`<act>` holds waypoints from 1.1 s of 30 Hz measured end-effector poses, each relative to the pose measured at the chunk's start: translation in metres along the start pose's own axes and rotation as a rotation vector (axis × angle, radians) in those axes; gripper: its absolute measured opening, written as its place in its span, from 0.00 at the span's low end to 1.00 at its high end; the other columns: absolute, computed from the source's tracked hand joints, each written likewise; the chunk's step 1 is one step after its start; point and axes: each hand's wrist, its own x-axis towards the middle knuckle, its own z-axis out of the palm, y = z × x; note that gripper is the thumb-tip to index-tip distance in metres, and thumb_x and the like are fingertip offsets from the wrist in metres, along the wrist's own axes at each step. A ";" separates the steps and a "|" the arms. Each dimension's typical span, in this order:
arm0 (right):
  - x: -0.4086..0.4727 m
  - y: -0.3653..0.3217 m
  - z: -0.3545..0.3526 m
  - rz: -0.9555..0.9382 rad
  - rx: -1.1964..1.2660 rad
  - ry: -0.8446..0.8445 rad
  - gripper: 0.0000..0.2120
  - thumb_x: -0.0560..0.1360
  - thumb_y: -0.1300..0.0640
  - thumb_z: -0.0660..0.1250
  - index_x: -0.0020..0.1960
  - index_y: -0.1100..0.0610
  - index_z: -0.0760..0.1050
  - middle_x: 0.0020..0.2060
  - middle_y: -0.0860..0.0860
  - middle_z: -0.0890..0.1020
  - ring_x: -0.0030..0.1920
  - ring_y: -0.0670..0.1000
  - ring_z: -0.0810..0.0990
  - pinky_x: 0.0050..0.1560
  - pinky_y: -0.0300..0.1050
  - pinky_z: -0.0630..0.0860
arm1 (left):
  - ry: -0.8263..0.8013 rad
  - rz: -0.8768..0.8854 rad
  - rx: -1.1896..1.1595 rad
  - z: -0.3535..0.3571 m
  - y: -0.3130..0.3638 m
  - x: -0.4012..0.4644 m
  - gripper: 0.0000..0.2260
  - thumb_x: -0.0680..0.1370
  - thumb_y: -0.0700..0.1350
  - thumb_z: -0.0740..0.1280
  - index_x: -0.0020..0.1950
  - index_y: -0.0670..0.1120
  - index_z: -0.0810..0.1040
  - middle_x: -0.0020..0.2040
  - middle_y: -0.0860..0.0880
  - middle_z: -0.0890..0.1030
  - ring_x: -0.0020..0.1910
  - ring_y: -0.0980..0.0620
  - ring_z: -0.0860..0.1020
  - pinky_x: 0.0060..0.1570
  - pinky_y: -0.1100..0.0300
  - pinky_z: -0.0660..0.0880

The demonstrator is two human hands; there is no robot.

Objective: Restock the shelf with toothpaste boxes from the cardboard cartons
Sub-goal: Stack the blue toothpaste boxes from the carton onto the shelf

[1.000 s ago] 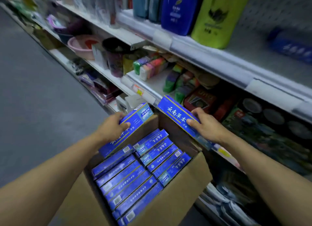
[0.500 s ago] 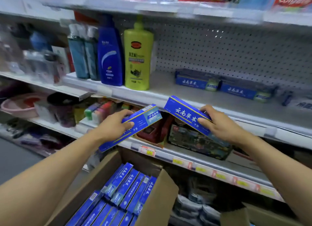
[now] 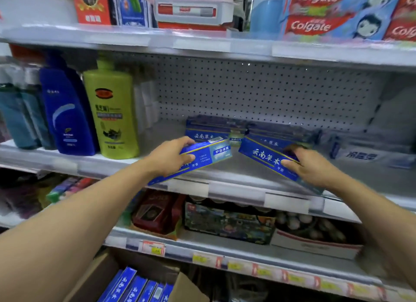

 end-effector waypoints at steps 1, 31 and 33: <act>0.009 0.009 0.000 0.006 -0.009 -0.005 0.16 0.77 0.49 0.62 0.61 0.56 0.71 0.57 0.57 0.78 0.54 0.57 0.77 0.55 0.52 0.73 | -0.009 -0.004 0.027 0.003 0.004 0.015 0.17 0.78 0.47 0.64 0.66 0.47 0.71 0.62 0.47 0.77 0.59 0.47 0.75 0.55 0.58 0.69; 0.107 0.046 0.026 -0.126 -0.239 0.055 0.36 0.70 0.53 0.72 0.73 0.57 0.59 0.68 0.57 0.61 0.69 0.58 0.58 0.67 0.52 0.60 | 0.146 0.045 0.409 0.076 -0.003 0.159 0.28 0.76 0.43 0.65 0.74 0.52 0.60 0.70 0.47 0.63 0.69 0.44 0.60 0.68 0.45 0.59; 0.101 0.029 0.025 -0.168 -0.199 0.032 0.36 0.70 0.53 0.71 0.73 0.57 0.59 0.68 0.57 0.61 0.68 0.58 0.58 0.68 0.51 0.60 | 0.151 -0.018 0.389 0.068 -0.005 0.148 0.29 0.76 0.47 0.66 0.75 0.51 0.59 0.72 0.47 0.62 0.70 0.44 0.60 0.67 0.47 0.59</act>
